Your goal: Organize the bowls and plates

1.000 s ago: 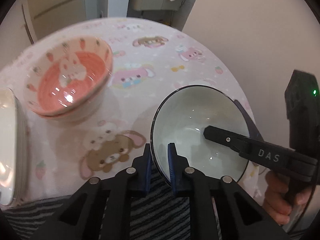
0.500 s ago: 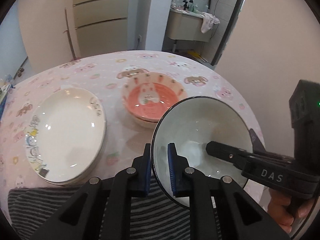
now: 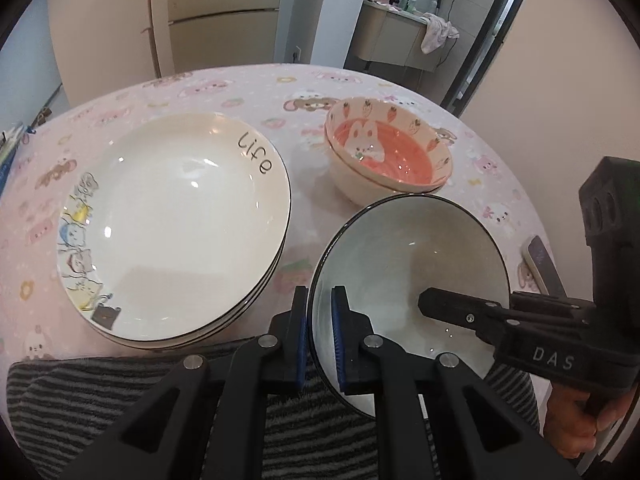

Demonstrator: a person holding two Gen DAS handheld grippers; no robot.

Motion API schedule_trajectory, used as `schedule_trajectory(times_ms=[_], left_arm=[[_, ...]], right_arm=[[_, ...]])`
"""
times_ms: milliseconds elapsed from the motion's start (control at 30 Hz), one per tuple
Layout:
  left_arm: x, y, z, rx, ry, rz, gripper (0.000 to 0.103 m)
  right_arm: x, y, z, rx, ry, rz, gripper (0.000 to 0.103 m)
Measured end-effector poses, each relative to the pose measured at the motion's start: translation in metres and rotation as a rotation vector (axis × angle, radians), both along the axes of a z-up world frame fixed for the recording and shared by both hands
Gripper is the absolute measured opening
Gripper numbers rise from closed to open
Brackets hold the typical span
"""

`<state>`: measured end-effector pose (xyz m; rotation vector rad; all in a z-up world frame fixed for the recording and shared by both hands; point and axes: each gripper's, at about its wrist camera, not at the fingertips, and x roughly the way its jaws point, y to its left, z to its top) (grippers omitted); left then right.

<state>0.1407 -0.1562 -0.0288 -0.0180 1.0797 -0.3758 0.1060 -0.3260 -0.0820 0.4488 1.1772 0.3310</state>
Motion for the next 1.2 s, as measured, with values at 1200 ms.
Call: schedule_trajectory(times_ms=[1200], left_arm=[[-0.021,0.000,0.142,-0.017,-0.319,-0.037,0.013]], right_arm=[[-0.021,0.023,0.148,-0.231,-0.407,-0.015,0.017]])
